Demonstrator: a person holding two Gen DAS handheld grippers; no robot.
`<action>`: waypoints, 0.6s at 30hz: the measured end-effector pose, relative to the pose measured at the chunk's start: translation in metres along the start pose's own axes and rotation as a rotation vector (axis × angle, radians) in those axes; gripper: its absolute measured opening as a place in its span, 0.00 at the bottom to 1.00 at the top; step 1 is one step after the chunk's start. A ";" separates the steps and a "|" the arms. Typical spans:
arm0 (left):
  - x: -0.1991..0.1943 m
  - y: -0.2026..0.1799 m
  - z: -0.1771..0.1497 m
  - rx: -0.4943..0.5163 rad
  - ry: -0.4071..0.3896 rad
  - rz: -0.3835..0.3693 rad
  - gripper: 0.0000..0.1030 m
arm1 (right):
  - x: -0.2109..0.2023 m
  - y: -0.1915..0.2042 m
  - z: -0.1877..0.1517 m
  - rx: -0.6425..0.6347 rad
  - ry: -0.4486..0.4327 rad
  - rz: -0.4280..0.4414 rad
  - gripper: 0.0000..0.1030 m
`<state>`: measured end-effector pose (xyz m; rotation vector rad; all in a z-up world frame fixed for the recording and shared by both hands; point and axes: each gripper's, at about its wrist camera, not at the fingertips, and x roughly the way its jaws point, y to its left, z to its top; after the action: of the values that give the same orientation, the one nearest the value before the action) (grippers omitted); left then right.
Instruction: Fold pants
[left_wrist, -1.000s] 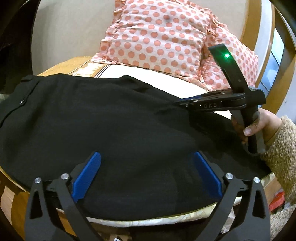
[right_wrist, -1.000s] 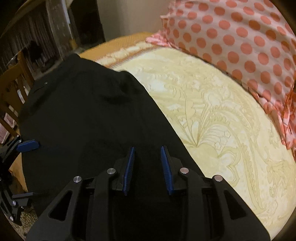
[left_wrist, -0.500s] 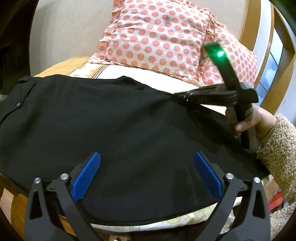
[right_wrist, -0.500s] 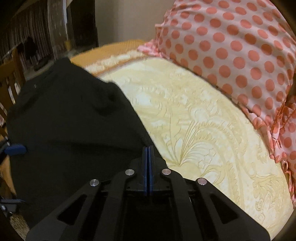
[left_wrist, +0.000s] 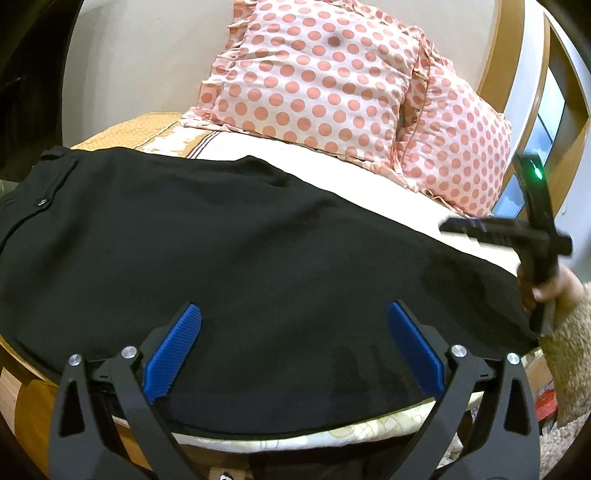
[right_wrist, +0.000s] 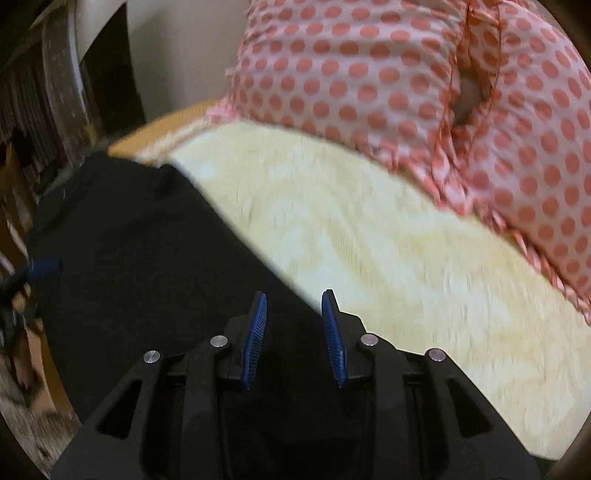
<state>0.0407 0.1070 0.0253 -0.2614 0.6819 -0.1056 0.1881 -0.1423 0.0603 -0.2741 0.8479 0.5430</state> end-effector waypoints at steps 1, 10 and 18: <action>0.002 -0.002 0.000 0.009 0.007 0.012 0.98 | 0.005 -0.002 -0.010 -0.010 0.034 -0.032 0.31; 0.007 -0.012 -0.007 0.064 0.008 0.068 0.98 | -0.055 -0.096 -0.071 0.404 -0.092 -0.259 0.39; 0.006 -0.039 -0.002 0.124 -0.031 -0.013 0.98 | -0.172 -0.183 -0.230 0.891 -0.196 -0.698 0.53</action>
<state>0.0434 0.0676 0.0305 -0.1486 0.6403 -0.1557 0.0517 -0.4538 0.0489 0.3009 0.6725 -0.4690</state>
